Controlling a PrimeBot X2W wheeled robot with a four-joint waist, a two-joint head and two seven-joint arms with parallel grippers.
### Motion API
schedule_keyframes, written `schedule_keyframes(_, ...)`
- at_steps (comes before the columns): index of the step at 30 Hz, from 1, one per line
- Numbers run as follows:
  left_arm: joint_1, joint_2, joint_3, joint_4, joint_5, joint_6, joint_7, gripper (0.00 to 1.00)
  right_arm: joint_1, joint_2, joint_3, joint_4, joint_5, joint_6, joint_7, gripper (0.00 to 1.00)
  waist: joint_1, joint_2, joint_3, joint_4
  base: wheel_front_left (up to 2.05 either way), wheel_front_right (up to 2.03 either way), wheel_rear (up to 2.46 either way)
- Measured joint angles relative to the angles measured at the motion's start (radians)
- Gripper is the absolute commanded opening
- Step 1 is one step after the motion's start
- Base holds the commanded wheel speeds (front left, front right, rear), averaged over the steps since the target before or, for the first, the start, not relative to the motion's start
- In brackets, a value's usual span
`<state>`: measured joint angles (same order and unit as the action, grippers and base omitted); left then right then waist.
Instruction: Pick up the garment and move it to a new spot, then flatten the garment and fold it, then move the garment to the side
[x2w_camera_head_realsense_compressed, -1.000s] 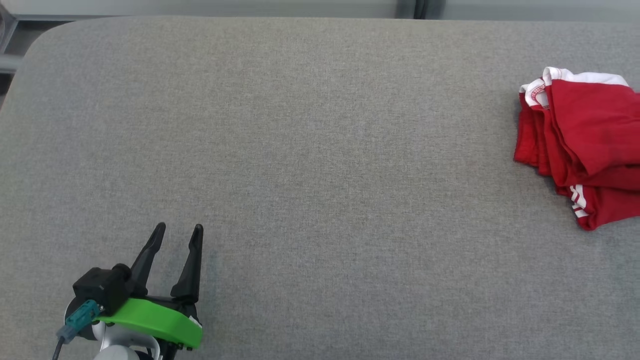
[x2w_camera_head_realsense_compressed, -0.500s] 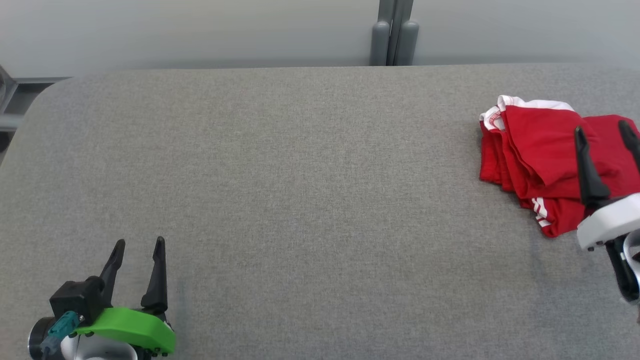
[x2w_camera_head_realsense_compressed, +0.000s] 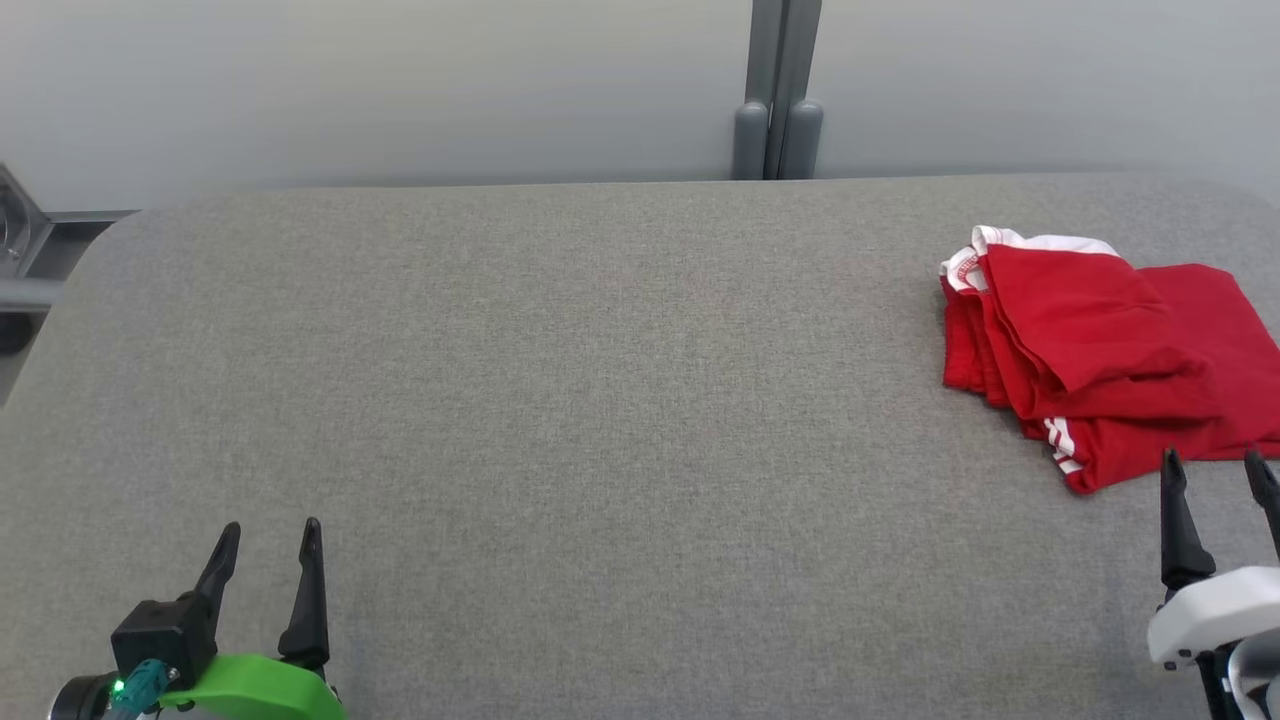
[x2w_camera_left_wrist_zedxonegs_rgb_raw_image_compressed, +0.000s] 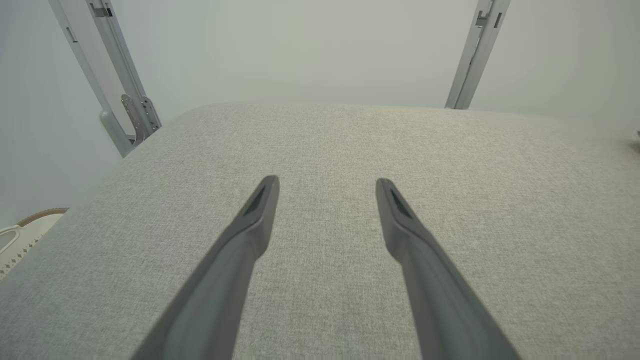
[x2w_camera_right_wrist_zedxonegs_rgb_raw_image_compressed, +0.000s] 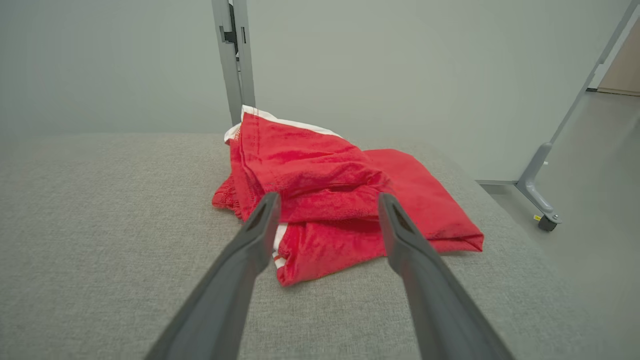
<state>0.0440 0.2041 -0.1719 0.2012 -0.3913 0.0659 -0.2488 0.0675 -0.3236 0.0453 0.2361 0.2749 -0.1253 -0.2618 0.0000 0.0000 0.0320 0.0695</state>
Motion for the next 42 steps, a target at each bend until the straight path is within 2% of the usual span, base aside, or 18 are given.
schedule_keyframes(4, 0.014, -0.005, -0.003, -0.009, 0.012, -0.006, 0.000, 1.00, 0.060, 0.069, -0.062, 0.009, -0.036, 0.000, 0.003, 1.00, 0.0000, 0.0000, -0.010, 0.017, 0.00, 0.00, 0.00)
schedule_keyframes(8, 0.018, -0.013, -0.001, -0.017, 0.029, -0.015, 0.000, 1.00, 0.076, 0.105, -0.113, -0.028, -0.067, 0.000, 0.004, 1.00, 0.0000, 0.0000, -0.018, 0.031, 0.00, 0.00, 0.00)
schedule_keyframes(9, 0.018, -0.018, -0.003, -0.010, 0.029, -0.015, 0.002, 0.00, 0.077, 0.110, -0.111, -0.021, -0.069, 0.001, 0.004, 0.00, 0.0000, 0.0000, -0.019, 0.032, 0.00, 0.00, 0.00)
schedule_keyframes(17, 0.045, -0.065, -0.024, 0.058, 0.023, -0.014, 0.005, 0.00, 0.099, 0.187, -0.096, 0.053, -0.061, 0.002, 0.014, 0.00, 0.0000, 0.0000, -0.019, 0.032, 0.00, 0.00, 0.00)
schedule_keyframes(42, 0.029, -0.088, 0.047, 0.066, -0.283, -0.048, 0.103, 0.00, 0.022, 0.206, -0.159, 0.095, 0.265, 0.059, 0.142, 0.00, 0.0000, 0.0000, -0.024, 0.006, 0.00, 0.00, 0.00)
